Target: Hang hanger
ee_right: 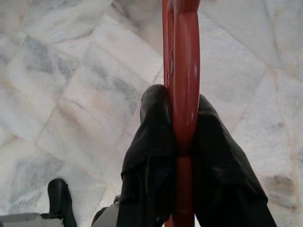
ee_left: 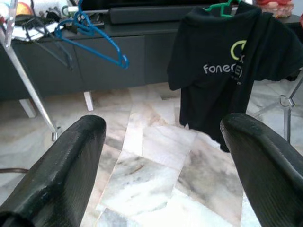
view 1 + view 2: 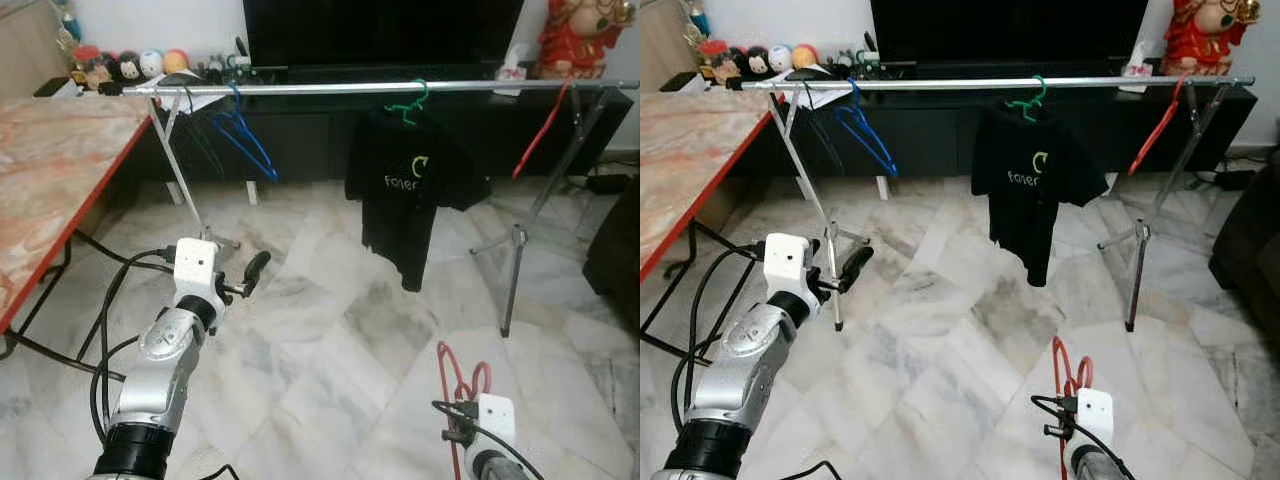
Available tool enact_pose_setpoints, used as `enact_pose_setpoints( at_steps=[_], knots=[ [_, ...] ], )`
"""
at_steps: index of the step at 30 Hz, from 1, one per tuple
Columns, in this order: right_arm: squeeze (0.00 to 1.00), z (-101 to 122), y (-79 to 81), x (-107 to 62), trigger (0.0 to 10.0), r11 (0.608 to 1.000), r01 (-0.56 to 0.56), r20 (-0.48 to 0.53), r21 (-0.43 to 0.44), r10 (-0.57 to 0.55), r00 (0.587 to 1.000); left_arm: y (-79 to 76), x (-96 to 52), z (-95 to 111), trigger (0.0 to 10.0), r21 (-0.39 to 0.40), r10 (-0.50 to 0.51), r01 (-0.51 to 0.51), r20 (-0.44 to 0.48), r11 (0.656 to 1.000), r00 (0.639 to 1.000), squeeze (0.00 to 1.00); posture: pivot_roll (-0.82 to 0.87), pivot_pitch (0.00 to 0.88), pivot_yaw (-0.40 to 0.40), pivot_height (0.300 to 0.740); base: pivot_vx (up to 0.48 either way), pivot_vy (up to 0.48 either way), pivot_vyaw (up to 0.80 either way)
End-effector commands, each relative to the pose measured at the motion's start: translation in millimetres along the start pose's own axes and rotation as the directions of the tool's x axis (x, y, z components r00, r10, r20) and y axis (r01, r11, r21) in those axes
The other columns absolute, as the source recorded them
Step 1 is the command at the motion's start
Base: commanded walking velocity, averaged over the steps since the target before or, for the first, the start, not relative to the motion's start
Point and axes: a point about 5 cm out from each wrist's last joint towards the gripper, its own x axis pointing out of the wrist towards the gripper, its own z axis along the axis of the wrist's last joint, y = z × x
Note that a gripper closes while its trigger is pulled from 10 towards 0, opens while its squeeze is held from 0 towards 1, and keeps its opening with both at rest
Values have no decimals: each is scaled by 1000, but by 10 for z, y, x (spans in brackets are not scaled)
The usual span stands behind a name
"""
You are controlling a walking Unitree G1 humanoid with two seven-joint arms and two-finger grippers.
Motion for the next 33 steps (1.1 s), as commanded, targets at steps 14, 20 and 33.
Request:
enact_pose_setpoints(
  at_steps=[14, 20, 33],
  knots=[
    [0, -131, 143, -18, 10000, 998, -46, -43, -42, 45, 998, 15, -94, -62, 10000, 53, 0, 1, -20, 999, 1000, 0, -67, 21, 14, 740, 0, -126, -777],
    [0, -170, 177, -25, 10000, 996, -63, -58, -58, 59, 997, 49, -135, -67, 10000, 43, 28, -27, -19, 999, 999, 0, -55, 3, 3, 740, 0, -121, -770],
    [0, 63, 167, 20, 10000, 981, -113, 15, -157, 117, 993, -38, -94, -94, 10000, 88, -55, 59, -50, 994, 997, 0, -77, 32, -2, 740, 0, 0, -349]
  ],
)
